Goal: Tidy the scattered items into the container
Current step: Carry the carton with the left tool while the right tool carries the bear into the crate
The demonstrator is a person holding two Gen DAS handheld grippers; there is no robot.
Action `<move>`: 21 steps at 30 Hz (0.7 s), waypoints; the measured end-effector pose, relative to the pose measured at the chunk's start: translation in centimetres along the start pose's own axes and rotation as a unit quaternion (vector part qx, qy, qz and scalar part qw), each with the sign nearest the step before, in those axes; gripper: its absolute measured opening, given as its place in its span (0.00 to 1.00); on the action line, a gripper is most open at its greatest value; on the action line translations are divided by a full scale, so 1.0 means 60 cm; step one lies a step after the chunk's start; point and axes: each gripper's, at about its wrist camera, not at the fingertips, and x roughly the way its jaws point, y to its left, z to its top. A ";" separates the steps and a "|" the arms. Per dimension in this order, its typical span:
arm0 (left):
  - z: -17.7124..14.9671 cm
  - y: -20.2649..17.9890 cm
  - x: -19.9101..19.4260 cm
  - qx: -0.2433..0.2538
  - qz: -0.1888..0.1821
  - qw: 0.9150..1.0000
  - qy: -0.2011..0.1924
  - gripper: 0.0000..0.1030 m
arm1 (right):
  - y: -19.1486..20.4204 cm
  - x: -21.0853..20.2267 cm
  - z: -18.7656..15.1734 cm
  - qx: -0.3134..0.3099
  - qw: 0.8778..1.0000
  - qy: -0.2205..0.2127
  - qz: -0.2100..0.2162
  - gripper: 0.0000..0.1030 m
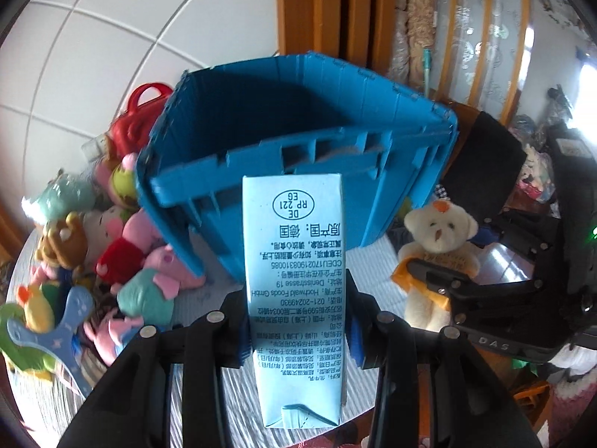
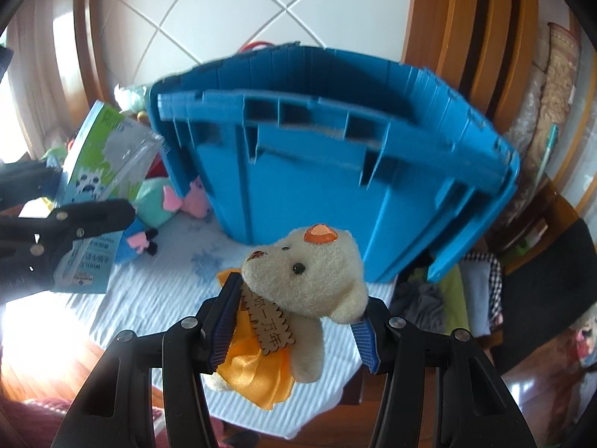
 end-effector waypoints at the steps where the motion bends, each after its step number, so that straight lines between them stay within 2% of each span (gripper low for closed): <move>1: 0.014 0.004 -0.002 0.003 -0.012 1.000 0.002 0.37 | -0.001 -0.003 0.009 -0.001 1.000 -0.003 -0.001 0.52; 4: 0.057 0.018 -0.011 0.015 -0.037 0.999 0.003 0.37 | -0.005 -0.012 0.036 -0.003 1.000 -0.009 0.004 0.52; 11: 0.160 0.050 -0.028 0.035 -0.058 0.998 -0.006 0.37 | -0.021 -0.048 0.128 -0.014 0.999 -0.022 0.023 0.52; 15: 0.219 0.061 -0.014 0.041 -0.039 0.998 -0.007 0.37 | -0.041 -0.050 0.191 -0.012 1.000 -0.022 0.010 0.52; 21: 0.287 0.074 0.039 0.023 -0.022 1.000 -0.001 0.37 | -0.087 -0.028 0.267 -0.009 1.000 -0.023 0.004 0.52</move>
